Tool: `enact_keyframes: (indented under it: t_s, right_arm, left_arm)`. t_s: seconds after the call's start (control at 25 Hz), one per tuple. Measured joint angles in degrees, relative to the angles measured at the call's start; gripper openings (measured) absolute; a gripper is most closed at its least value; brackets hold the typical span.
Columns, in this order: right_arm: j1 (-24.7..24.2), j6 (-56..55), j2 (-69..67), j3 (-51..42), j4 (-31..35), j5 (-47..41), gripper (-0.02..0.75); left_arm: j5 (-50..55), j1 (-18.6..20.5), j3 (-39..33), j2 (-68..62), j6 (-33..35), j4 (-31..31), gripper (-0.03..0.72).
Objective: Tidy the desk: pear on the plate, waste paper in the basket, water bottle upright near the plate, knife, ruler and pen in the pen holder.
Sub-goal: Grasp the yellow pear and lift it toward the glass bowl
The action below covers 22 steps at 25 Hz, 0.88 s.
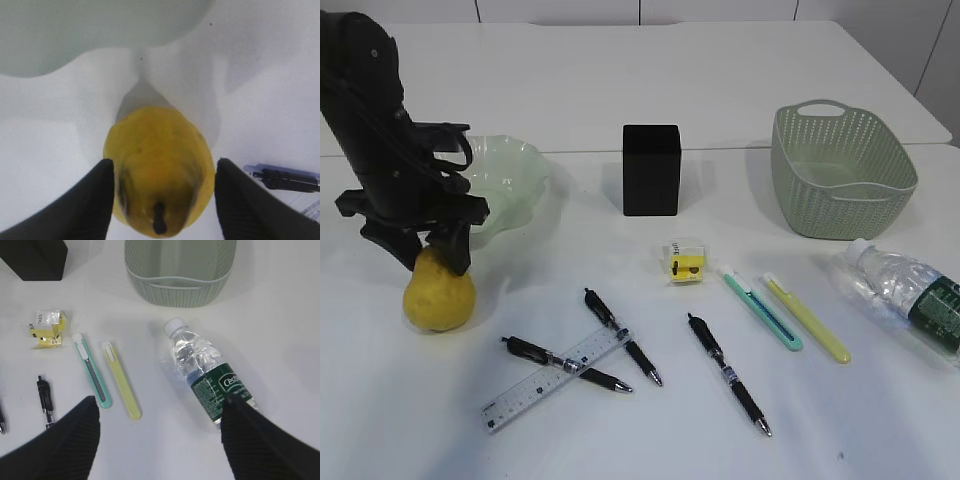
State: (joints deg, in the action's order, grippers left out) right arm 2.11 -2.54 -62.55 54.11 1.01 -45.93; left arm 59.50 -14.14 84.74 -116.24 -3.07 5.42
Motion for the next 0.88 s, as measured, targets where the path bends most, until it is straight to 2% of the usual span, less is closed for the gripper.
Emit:
enact_keyframes:
  t_s: [0.12,0.24,0.88]
  right_arm:
    - [0.0,0.0,0.0,0.0,0.0,0.0,0.557]
    - [0.0,0.0,0.0,0.0,-0.1,0.1,0.557]
    - [0.0,0.1,0.0,0.0,-0.1,0.3,0.557]
  left_arm:
    - [0.2,0.0,0.0,0.0,0.0,0.1,0.347]
    - [0.4,0.0,0.1,0.0,0.0,0.1,0.306]
    - [5.8,0.0,0.1,0.7,0.0,0.5,0.281]
